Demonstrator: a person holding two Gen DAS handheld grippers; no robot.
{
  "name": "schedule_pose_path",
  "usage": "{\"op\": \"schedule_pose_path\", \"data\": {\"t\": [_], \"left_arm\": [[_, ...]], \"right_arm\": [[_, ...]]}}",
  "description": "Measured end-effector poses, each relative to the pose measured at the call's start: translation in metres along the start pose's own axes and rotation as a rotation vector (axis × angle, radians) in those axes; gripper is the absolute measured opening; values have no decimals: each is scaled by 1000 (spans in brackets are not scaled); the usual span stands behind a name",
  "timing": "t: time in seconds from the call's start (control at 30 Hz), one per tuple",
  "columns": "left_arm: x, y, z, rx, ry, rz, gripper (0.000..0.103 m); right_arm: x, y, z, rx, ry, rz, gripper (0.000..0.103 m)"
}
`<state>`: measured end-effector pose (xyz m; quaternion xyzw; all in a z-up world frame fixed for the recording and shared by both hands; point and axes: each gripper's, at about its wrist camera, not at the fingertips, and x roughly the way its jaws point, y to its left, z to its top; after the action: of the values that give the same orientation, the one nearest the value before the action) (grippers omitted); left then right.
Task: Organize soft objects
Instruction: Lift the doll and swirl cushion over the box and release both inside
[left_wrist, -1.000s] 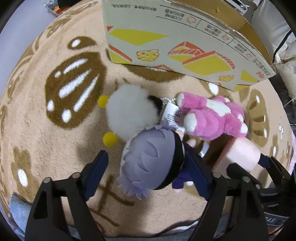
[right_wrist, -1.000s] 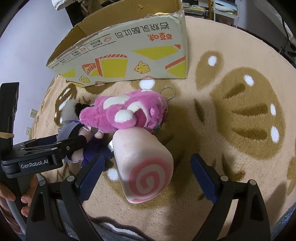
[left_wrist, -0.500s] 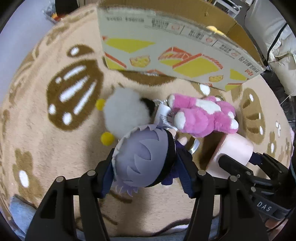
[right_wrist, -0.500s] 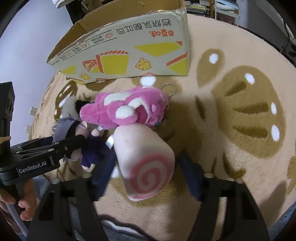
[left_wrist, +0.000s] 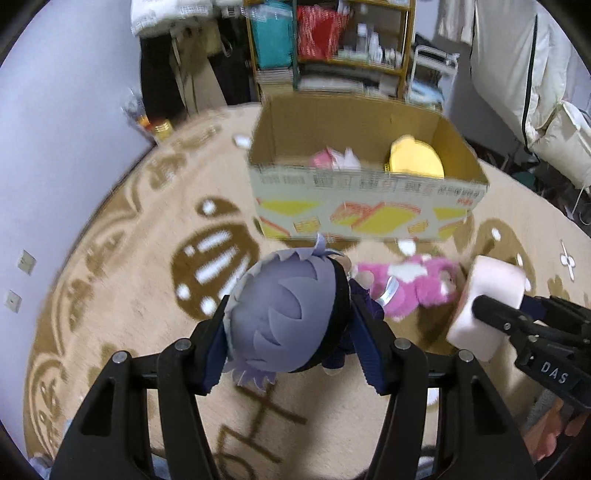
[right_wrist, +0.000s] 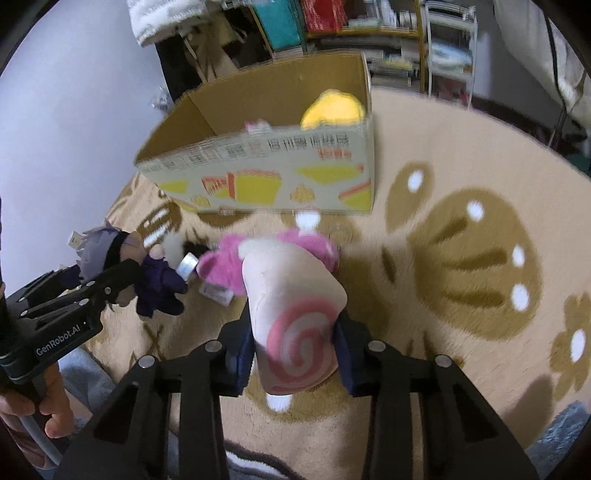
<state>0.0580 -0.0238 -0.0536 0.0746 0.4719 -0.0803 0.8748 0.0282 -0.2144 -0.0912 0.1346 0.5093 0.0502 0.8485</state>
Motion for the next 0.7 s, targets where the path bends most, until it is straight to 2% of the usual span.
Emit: {"op": "schedule_pose_path", "data": {"t": [0.27, 0.47, 0.7], "left_arm": [[-30, 7, 7, 20, -189, 82, 59], [-47, 8, 12, -1, -300, 109, 59], [-60, 14, 24, -12, -417, 124, 59]], "right_arm": [[-27, 8, 8, -33, -166, -34, 37], [-46, 11, 17, -47, -310, -52, 37], [-55, 20, 33, -76, -418, -63, 37]]}}
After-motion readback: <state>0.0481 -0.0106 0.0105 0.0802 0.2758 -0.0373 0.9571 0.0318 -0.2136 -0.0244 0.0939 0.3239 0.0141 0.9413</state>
